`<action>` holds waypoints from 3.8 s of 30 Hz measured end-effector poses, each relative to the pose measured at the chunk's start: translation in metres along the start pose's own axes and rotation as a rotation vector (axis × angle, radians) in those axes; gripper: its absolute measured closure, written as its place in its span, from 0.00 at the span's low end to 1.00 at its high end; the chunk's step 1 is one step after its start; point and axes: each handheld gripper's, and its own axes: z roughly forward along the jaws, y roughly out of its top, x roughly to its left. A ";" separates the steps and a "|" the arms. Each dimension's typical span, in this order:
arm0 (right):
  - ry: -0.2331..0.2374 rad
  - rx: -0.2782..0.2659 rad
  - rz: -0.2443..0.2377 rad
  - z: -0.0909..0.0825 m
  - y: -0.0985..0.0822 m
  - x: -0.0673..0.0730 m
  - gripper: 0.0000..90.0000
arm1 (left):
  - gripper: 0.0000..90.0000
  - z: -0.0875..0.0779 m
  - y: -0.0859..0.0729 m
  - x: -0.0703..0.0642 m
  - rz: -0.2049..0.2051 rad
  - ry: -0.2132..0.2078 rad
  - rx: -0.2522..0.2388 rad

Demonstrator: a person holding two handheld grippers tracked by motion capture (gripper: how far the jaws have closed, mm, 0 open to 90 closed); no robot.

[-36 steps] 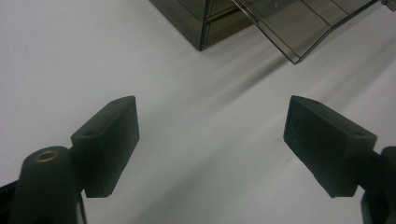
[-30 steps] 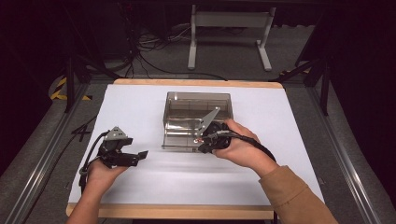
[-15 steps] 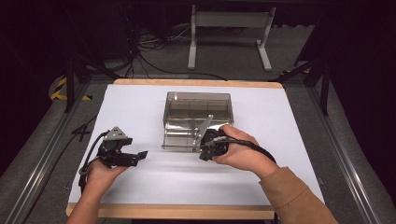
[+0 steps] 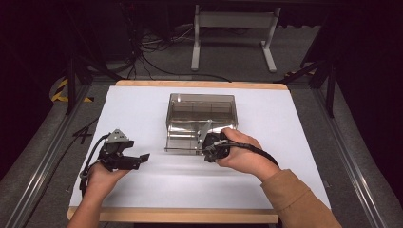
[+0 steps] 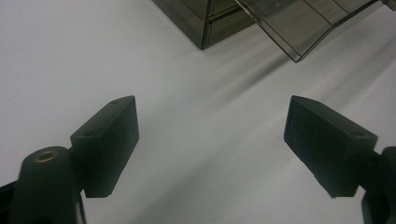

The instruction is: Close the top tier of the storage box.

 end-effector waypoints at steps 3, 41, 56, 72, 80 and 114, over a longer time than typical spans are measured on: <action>-0.014 0.016 -0.004 0.002 0.000 0.000 1.00 | 0.21 0.000 0.000 0.000 0.000 0.002 0.002; -0.114 0.015 0.068 -0.001 0.004 -0.013 1.00 | 0.21 -0.001 0.000 0.000 0.006 -0.001 0.000; -0.113 -0.050 0.122 -0.003 0.000 -0.031 1.00 | 0.21 -0.001 0.000 0.001 0.000 -0.003 -0.002; -0.129 -0.092 0.165 0.000 -0.004 -0.048 1.00 | 0.21 -0.001 0.000 0.001 -0.004 -0.007 0.000; -0.158 -0.111 0.194 0.002 -0.005 -0.056 1.00 | 0.21 -0.001 0.000 0.002 -0.002 -0.005 0.001; -0.238 -0.177 0.279 0.006 -0.010 -0.070 1.00 | 0.21 0.000 -0.001 0.002 -0.006 -0.003 -0.005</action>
